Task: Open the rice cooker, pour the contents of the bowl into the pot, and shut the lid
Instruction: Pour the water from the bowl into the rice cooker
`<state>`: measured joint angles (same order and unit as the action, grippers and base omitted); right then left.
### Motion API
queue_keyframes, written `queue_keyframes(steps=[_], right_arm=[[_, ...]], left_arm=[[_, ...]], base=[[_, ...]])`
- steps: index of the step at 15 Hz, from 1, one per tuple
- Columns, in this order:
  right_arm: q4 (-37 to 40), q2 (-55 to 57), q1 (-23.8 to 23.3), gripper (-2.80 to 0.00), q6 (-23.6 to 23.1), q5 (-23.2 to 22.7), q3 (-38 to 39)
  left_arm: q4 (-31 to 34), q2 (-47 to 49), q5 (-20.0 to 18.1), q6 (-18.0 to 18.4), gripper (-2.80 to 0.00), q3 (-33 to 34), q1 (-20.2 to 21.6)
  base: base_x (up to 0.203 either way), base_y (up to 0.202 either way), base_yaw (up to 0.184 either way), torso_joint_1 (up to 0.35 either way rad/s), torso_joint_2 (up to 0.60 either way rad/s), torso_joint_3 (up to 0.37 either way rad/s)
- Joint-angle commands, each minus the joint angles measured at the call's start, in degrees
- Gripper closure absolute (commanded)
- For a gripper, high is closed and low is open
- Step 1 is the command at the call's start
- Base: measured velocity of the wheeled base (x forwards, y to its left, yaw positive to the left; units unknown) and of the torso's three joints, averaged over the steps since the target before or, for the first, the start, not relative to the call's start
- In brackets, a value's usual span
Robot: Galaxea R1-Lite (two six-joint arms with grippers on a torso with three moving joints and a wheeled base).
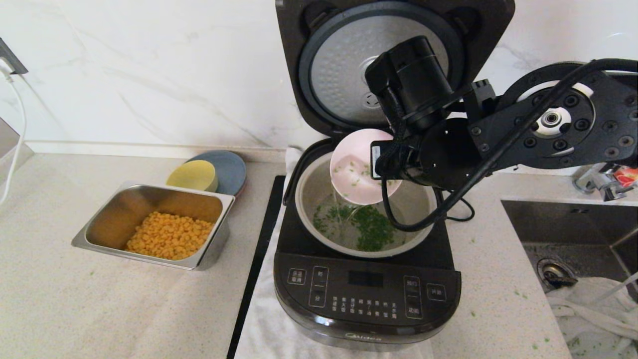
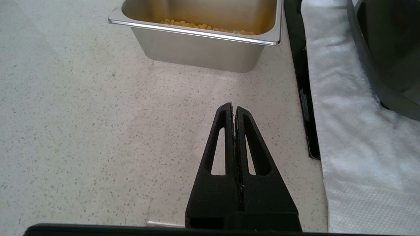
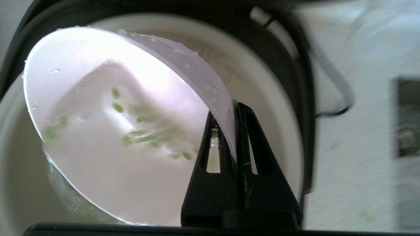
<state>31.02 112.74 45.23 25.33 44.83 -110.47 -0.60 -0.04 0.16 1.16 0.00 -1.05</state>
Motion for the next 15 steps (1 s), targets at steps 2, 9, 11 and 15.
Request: queue_keyframes(steps=[2,9,11,15], right_arm=[[-4.23,0.40,1.84,0.00,-6.98,7.94,1.73],[-33.44,-0.21,2.26,0.00,-29.47,16.32,13.69],[-42.74,-0.45,2.31,0.00,-36.36,16.49,17.27],[-61.32,0.16,2.37,0.00,-50.13,16.46,23.92]], left_arm=[[-0.02,-0.05,0.02,-0.02,0.00,0.44,-0.01],[-0.02,-0.05,0.02,0.03,0.00,0.44,-0.01],[-0.02,-0.05,0.02,-0.02,0.00,0.44,-0.01],[-0.02,-0.05,0.02,-0.02,0.00,0.44,-0.01]], base=[[0.000,0.000,0.000,0.000,0.00,0.000],[0.000,0.000,0.000,0.000,0.00,0.000],[0.000,0.000,0.000,0.000,0.00,0.000],[0.000,0.000,0.000,0.000,0.00,0.000]])
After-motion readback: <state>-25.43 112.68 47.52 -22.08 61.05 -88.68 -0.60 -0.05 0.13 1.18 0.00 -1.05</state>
